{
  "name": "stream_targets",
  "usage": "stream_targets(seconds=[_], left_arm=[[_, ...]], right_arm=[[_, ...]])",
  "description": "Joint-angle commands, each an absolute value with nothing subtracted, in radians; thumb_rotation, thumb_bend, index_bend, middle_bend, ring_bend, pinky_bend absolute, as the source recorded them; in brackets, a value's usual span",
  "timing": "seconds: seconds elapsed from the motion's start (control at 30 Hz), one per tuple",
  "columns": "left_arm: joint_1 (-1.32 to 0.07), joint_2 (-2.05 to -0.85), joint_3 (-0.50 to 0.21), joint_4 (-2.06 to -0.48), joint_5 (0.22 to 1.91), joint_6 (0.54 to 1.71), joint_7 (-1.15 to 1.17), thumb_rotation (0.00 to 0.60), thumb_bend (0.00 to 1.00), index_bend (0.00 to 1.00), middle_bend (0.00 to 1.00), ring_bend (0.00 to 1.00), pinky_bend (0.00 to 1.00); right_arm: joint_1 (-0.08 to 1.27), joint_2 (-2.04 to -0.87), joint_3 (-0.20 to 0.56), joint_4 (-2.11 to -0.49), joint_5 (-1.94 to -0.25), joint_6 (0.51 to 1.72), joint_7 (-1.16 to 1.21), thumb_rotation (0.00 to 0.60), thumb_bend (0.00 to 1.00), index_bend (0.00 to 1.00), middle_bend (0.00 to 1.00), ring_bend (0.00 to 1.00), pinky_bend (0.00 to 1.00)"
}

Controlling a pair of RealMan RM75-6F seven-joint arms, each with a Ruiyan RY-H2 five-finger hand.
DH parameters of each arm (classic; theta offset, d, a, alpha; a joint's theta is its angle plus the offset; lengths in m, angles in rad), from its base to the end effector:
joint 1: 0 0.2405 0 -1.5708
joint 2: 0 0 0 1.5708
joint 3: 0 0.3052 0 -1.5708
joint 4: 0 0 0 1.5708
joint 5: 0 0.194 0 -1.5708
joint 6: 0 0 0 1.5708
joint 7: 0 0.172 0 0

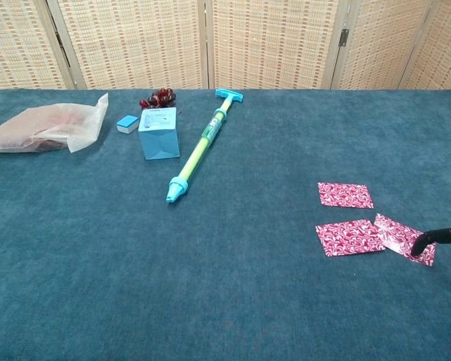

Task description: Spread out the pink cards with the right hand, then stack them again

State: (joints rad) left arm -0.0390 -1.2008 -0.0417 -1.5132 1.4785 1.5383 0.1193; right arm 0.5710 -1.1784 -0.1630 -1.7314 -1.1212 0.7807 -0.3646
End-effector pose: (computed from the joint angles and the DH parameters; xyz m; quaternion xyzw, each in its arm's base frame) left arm -0.3718 0.1939 0.1826 -0.5932 -0.3527 -0.3424 0.6375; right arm -0.3158 -0.2689 0.0491 0.8072 -0.4493 0.1134 0.3656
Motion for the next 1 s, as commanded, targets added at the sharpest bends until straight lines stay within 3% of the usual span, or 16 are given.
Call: stream_targets(seconds=[0.03, 0.63, 0.83, 1.0], left_arm=[[-0.037, -1.2, -0.042, -1.513, 1.478, 1.541, 0.118, 0.6, 0.26, 0.14, 0.03, 0.05, 0.13], [-0.043, -1.2, -0.044, -1.528, 1.485, 1.537, 0.139, 0.6, 0.26, 0.14, 0.03, 0.05, 0.13], [-0.047, -1.198, -0.047, -1.532, 1.488, 1.538, 0.141, 0.6, 0.26, 0.14, 0.03, 0.05, 0.13], [-0.05, -1.201, -0.045, -1.534, 1.495, 1.536, 0.14, 0.6, 0.26, 0.14, 0.03, 0.05, 0.13]], right_arm=[[0.569, -1.178, -0.164, -1.725, -1.117, 0.781, -0.365, 0.6, 0.38, 0.17, 1.0, 1.0, 1.0], [0.529, -1.11, -0.152, -1.722, -1.08, 0.85, -0.367, 0.6, 0.38, 0.17, 1.0, 1.0, 1.0], [0.518, -1.1, -0.085, -1.719, -1.112, 0.92, -0.303, 0.6, 0.38, 0.18, 1.0, 1.0, 1.0], [0.539, -1.16, -0.001, -1.674, -1.121, 0.952, -0.26, 0.6, 0.38, 0.21, 0.98, 1.0, 1.0]])
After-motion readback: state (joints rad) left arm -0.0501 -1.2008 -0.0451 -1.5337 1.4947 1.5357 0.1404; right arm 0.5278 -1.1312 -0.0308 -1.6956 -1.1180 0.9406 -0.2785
